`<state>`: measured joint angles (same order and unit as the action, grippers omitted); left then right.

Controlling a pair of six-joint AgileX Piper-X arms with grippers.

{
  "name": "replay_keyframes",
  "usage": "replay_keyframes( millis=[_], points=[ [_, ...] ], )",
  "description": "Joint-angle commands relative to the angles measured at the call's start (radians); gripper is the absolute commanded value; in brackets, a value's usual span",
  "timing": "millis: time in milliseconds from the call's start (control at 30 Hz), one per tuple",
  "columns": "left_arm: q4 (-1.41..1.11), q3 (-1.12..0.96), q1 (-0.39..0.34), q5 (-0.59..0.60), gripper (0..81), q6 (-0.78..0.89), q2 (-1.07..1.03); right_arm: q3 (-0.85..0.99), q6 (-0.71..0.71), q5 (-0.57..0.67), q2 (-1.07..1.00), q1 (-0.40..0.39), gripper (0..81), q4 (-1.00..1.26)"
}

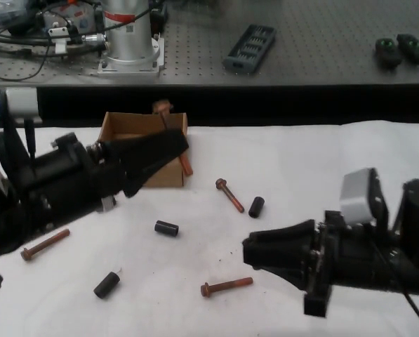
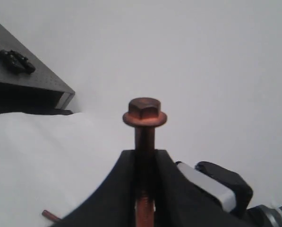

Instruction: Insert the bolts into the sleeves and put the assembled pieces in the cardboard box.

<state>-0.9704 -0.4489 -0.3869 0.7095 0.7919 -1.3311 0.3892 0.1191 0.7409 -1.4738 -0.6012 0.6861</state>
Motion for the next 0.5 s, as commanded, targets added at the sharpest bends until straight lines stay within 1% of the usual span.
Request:
replay_keyframes(
  millis=[0,100,233,367,467],
  points=[
    [-0.020,-0.040,0.003,0.051,0.6,0.017,-0.003,0.084,0.000,0.083,-0.088,0.006,4.3,0.028],
    [-0.016,-0.044,0.003,0.062,0.6,0.017,-0.003,0.144,0.000,0.123,-0.132,0.006,4.3,0.031],
    [-0.016,-0.044,0.007,0.067,0.6,0.017,-0.003,0.187,0.000,0.183,-0.139,0.006,4.3,0.037],
    [0.014,-0.044,0.013,0.067,0.6,0.017,-0.003,0.197,0.000,0.272,-0.139,0.006,4.3,0.067],
    [0.034,-0.044,0.019,0.107,0.6,0.009,-0.013,0.197,0.000,0.326,-0.139,0.006,4.3,0.069]
  ],
)
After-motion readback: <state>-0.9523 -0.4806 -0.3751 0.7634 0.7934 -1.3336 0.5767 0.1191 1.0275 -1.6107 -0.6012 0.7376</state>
